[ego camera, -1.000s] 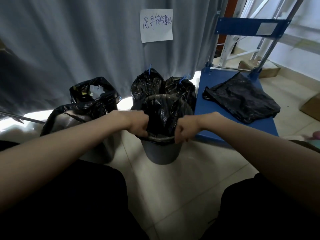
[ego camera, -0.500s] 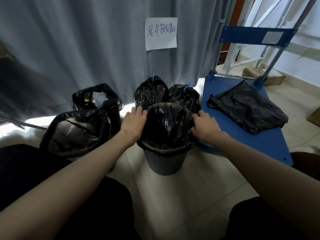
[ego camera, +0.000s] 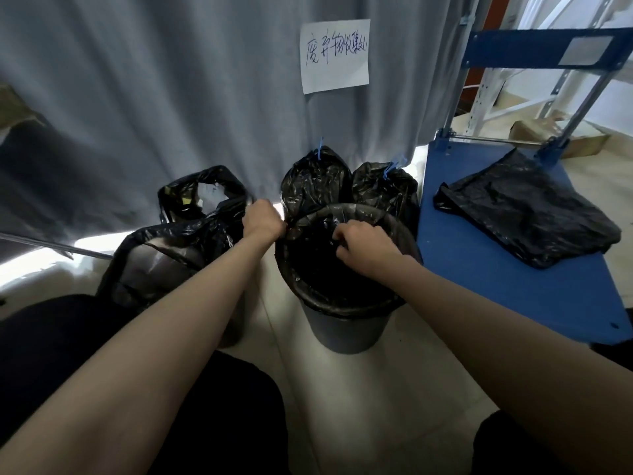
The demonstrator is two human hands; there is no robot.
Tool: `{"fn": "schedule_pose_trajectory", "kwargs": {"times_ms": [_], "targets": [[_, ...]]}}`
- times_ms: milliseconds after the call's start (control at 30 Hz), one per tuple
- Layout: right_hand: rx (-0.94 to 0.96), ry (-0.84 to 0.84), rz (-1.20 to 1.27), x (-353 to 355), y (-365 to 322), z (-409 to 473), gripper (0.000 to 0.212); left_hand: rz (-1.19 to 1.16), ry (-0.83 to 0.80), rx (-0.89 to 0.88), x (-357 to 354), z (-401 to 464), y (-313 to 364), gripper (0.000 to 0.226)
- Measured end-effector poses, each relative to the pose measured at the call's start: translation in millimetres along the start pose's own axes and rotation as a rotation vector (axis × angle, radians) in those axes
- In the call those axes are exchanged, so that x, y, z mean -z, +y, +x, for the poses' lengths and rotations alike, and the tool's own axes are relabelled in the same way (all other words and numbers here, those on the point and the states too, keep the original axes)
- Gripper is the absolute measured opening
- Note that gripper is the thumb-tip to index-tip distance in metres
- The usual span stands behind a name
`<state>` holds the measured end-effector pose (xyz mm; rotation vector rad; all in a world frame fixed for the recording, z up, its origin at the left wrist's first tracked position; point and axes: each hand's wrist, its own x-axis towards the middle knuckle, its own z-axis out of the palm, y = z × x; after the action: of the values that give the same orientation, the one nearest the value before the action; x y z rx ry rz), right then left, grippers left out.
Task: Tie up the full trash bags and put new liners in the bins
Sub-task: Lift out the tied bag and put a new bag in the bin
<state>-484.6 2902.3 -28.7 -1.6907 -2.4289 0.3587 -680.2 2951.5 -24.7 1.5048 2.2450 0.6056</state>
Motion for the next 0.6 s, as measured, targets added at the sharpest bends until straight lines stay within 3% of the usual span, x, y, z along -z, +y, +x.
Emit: {"fn": "schedule_pose_trajectory", "kwargs": {"times_ms": [100, 267, 333, 400, 600], "targets": [[-0.016, -0.051, 0.198, -10.9, -15.5, 12.7, 0.03, -0.139, -0.025, 0.111, 2.1, 5.4, -9.4, 0.028], [-0.179, -0.174, 0.695, -25.5, -42.7, 28.3, 0.028, -0.171, -0.123, 0.133, -2.8, 3.1, -21.1, 0.039], [-0.209, -0.27, 0.819, -26.8, -52.4, 30.7, 0.031, -0.193, -0.143, 0.114, -4.8, 3.8, -23.0, 0.026], [-0.229, -0.327, 0.823, -26.7, -58.1, 32.3, 0.033, -0.222, -0.14, 0.082, -6.6, 4.2, -25.4, 0.012], [-0.224, -0.452, 0.705, -26.2, -55.4, 29.1, 0.026, -0.323, -0.141, 0.155, -16.8, 7.1, -35.5, 0.028]]}}
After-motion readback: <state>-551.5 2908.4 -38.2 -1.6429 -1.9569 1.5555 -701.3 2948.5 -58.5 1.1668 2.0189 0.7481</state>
